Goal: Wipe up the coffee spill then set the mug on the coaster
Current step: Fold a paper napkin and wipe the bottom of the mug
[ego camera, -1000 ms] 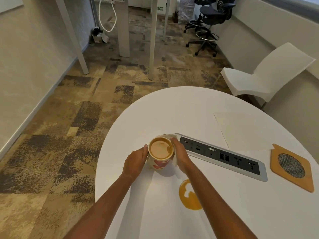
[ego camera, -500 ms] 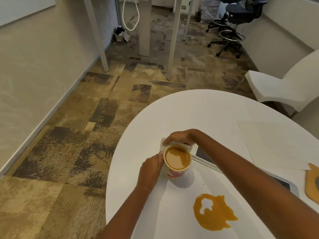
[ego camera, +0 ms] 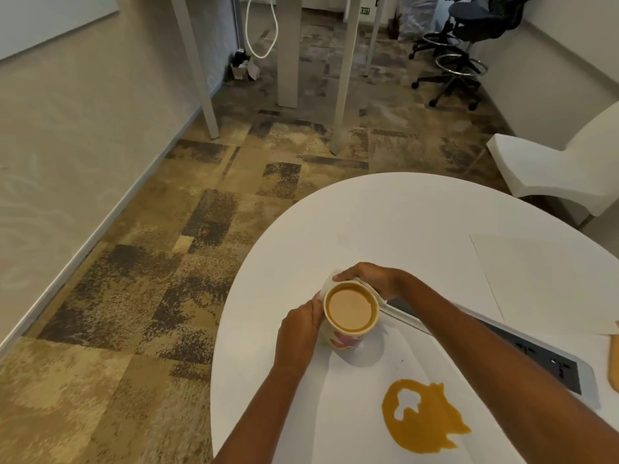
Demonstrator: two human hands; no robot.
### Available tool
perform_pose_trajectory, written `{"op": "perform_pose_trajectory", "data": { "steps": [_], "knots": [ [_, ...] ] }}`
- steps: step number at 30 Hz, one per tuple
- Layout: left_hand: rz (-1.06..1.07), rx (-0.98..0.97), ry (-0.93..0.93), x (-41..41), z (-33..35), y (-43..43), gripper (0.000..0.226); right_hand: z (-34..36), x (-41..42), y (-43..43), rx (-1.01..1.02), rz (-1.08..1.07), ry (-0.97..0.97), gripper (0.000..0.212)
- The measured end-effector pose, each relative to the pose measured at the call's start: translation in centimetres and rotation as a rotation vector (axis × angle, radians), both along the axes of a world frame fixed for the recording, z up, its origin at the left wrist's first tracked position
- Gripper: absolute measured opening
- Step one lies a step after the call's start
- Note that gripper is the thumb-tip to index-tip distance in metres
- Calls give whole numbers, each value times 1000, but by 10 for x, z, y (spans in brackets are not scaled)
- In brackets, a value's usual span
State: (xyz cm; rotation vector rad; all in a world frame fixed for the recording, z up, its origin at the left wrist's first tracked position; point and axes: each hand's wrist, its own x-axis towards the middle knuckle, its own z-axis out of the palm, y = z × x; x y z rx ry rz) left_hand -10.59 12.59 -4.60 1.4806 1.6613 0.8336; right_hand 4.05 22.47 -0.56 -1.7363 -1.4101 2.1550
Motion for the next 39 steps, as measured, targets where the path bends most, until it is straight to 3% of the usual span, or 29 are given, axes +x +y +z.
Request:
{"op": "perform_pose_trajectory", "data": {
  "steps": [3, 8, 13, 17, 19, 23, 26, 30, 39],
  "knots": [
    [-4, 22, -7, 1, 0, 1, 35, -14, 15, -25, -80, -299, 331, 35],
    [19, 40, -14, 1, -4, 2, 40, -40, 14, -64, 67, -820, 453, 38],
    [-1, 45, 12, 0, -4, 2, 47, -42, -11, -108, 334, -1141, 298, 40],
    [-36, 45, 37, -3, -3, 5, 49, -42, -43, -140, 391, -1399, 197, 36],
    [-75, 33, 68, -5, -2, 7, 50, -43, -60, -153, 325, -1522, 147, 36],
    [-148, -11, 77, -10, 0, 10, 48, -44, -88, -164, 199, -1614, 28, 35],
    [-196, -68, 109, -11, 4, 14, 39, -38, -103, -165, 170, -1640, 53, 34],
    [-175, -52, 32, -9, 3, 14, 47, -30, -109, -161, 127, -1698, 107, 35],
    [-58, -112, -89, -6, -3, 13, 48, -11, -89, -171, -19, -1782, 449, 42]
  ]
}}
